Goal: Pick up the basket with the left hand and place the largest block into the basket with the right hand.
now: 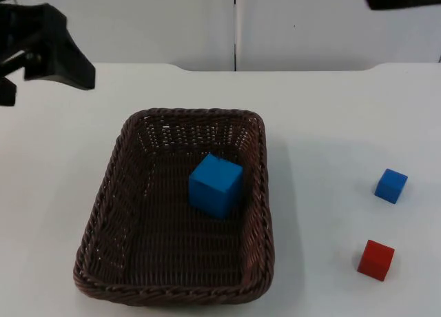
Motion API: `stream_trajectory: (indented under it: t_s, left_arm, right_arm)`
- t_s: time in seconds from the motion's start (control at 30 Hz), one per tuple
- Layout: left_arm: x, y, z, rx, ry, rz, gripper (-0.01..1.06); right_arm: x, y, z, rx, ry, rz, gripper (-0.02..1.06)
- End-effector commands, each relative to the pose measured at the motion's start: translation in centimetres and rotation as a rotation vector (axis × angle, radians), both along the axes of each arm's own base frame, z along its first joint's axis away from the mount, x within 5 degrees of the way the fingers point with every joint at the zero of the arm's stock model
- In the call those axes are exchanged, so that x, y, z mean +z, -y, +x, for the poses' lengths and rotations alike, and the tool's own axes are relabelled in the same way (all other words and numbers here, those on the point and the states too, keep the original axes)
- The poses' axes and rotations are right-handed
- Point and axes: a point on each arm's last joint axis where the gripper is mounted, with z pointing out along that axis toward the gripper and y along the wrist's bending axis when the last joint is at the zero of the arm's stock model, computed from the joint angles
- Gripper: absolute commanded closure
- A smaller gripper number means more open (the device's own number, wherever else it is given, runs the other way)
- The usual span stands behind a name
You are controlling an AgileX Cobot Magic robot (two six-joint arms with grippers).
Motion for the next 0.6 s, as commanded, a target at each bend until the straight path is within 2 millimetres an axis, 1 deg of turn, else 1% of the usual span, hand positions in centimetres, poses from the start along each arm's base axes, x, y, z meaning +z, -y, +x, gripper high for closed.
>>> stream_trajectory:
  t_s: [0.0,0.1,0.13,0.3,0.33,0.53,0.57]
  left_arm:
    - [0.8,0.0,-1.3,-0.013,0.023,-0.001,0.21]
    - [2.3,-0.2,-2.8,-0.033,0.072,0.001,0.21]
    - [2.3,-0.2,-2.8,-0.033,0.072,0.001,0.21]
    - [4.7,-0.5,-5.4,-0.069,0.167,0.022,0.21]
    - [4.7,-0.5,-5.4,-0.069,0.167,0.022,0.21]
    - [7.2,-1.1,-8.7,-0.094,0.294,0.044,0.21]
    - [7.2,-1.1,-8.7,-0.094,0.294,0.044,0.21]
  right_arm:
    - [-0.2,0.9,-0.9,0.002,0.025,0.027,0.3]
    - [-0.8,2.4,-2.1,-0.005,0.037,0.057,0.3]
    - [-0.8,2.4,-2.1,-0.005,0.037,0.057,0.3]
    - [-1.6,4.8,-4.2,-0.006,0.068,0.097,0.3]
    - [-1.6,4.8,-4.2,-0.006,0.068,0.097,0.3]
    - [-2.7,7.3,-6.2,-0.016,0.078,0.147,0.3]
    - [-2.7,7.3,-6.2,-0.016,0.078,0.147,0.3]
